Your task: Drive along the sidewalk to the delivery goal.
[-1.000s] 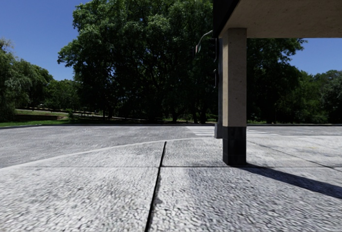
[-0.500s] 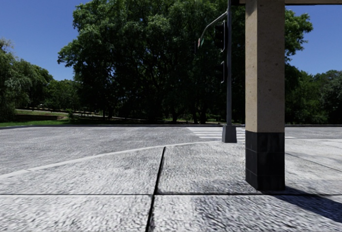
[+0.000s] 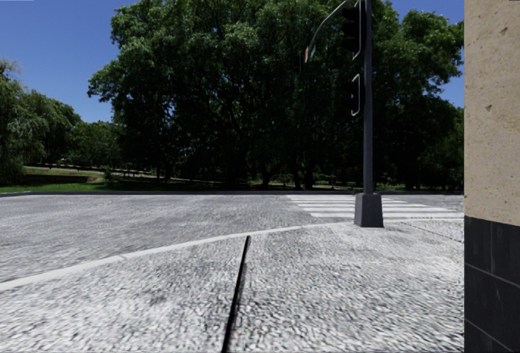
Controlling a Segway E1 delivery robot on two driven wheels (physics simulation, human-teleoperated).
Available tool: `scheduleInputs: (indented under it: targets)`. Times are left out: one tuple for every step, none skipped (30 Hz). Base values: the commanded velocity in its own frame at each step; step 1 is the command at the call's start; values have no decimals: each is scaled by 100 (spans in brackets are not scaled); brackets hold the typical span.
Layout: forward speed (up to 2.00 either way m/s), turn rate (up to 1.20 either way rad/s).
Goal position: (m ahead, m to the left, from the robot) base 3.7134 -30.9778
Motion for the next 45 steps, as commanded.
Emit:
scheduleInputs:
  targets:
    - [200, 0]
    - [200, 0]
    - [200, 0]
    - [200, 0]
    - [200, 0]
    - [200, 0]
    - [200, 0]
    - [200, 0]
    - [200, 0]
    - [200, 0]
    - [200, 0]
    - [200, -11]
    - [200, -11]
    - [200, -30]
    - [200, -40]
    - [200, -58]
    - [200, -84]
    - [200, -101]
    - [200, -101]
    - [200, -111]
    - [200, -115]
    - [200, -120]
    - [200, -120]
    - [200, -120]
    - [200, -120]
    - [200, -120]
    - [200, -120]
    - [200, -120]
    - [200, -120]
    - [200, -120]
    - [200, -120]
    - [200, -120]
    - [200, -120]
    - [200, -120]
    - [200, -120]
    - [200, -120]
    - [200, -120]
    - [200, -120]
    - [200, -120]
    - [200, -120]
    - [200, -120]
    - [200, -120]
    - [200, -120]
    - [200, -120]
    - [200, -120]
